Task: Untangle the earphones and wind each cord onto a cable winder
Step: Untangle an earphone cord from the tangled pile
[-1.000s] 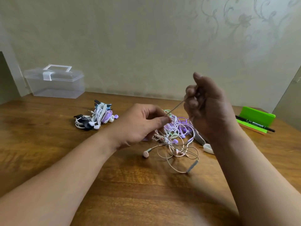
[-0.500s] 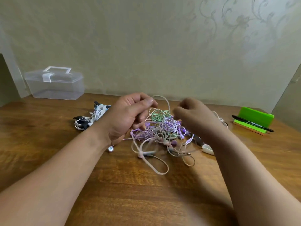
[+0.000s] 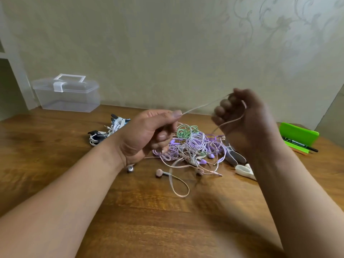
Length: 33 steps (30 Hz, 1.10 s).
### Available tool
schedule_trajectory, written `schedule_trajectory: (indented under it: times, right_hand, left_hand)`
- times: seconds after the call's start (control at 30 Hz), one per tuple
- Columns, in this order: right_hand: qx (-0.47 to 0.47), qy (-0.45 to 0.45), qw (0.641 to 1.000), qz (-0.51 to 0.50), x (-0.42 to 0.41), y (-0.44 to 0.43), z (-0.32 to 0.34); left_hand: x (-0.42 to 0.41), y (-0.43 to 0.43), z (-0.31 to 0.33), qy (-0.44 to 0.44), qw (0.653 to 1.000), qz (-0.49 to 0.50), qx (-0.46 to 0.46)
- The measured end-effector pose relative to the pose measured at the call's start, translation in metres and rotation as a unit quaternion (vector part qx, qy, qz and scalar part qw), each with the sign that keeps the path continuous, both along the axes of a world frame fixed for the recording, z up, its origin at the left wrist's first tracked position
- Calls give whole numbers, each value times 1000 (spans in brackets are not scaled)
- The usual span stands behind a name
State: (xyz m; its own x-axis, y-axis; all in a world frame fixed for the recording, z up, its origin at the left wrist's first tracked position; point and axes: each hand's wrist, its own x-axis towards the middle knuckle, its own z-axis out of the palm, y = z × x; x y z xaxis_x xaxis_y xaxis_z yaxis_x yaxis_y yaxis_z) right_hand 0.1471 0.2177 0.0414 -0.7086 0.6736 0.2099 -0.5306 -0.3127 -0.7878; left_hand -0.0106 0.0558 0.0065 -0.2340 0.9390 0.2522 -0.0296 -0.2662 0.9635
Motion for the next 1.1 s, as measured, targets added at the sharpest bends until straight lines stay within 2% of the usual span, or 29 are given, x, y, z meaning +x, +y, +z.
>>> schedule_trajectory:
  times: [0.07, 0.17, 0.23, 0.3, 0.33, 0.4, 0.43, 0.47, 0.5, 0.53, 0.6, 0.67, 0.77, 0.83, 0.9, 0.97, 1.0, 1.1]
  right_hand:
    - [-51, 55, 997, 26, 7, 8, 2]
    - [-26, 67, 997, 11, 11, 17, 0]
    - [29, 9, 999, -22, 12, 20, -1]
    - [145, -119, 979, -80, 11, 22, -6]
    - [238, -200, 943, -116, 10, 20, -8]
    - [411, -349, 821, -189, 7, 12, -12]
    - [464, -392, 764, -219, 5, 8, -15]
    - [493, -410, 727, -246, 4, 3, -17]
    - [510, -406, 709, -267, 4, -2, -15]
    - [523, -382, 708, -280, 4, -8, -14]
    - [541, -306, 743, -247, 5, -22, -8]
    - [535, -256, 792, -145, 5, -35, -6]
    - [532, -291, 794, -36, 1, -43, -9]
    - [511, -300, 804, -53, -2, -36, -13]
    - [430, -267, 858, -92, -3, -25, -13]
    - [287, -183, 936, -85, -3, -16, -9]
    - [220, -142, 962, -76, -2, -14, -7]
    - [108, -66, 989, -71, 0, -9, -1]
  left_hand:
    - [-1, 0, -1, -7, 1000, -7, 7]
    - [-4, -1, -2, -31, 999, -11, 20]
    - [-5, 0, -1, -40, 999, -20, 29]
    - [-5, 0, 0, -43, 998, -23, 32]
    - [-5, 0, 0, -39, 999, -24, 29]
    - [-4, 1, 0, -18, 999, -27, 16]
    - [-4, 1, 0, -4, 1000, -26, 7]
    - [-3, 1, -1, 10, 1000, -24, -3]
    - [-3, 1, -1, 23, 999, -20, -12]
    - [-3, 1, -1, 36, 999, -16, -21]
    - [1, 0, 0, 57, 998, -10, -37]
    - [5, 0, 0, 67, 997, 0, -48]
    - [5, 4, -1, 59, 997, 41, -39]
    - [3, 5, -2, 26, 997, 64, -31]
    - [0, 5, -3, 0, 996, 81, -27]
    - [-2, 6, -3, 0, 995, 95, -30]
    - [-2, 6, -4, 6, 995, 97, -34]
    - [-3, 9, -6, 44, 990, 118, -58]
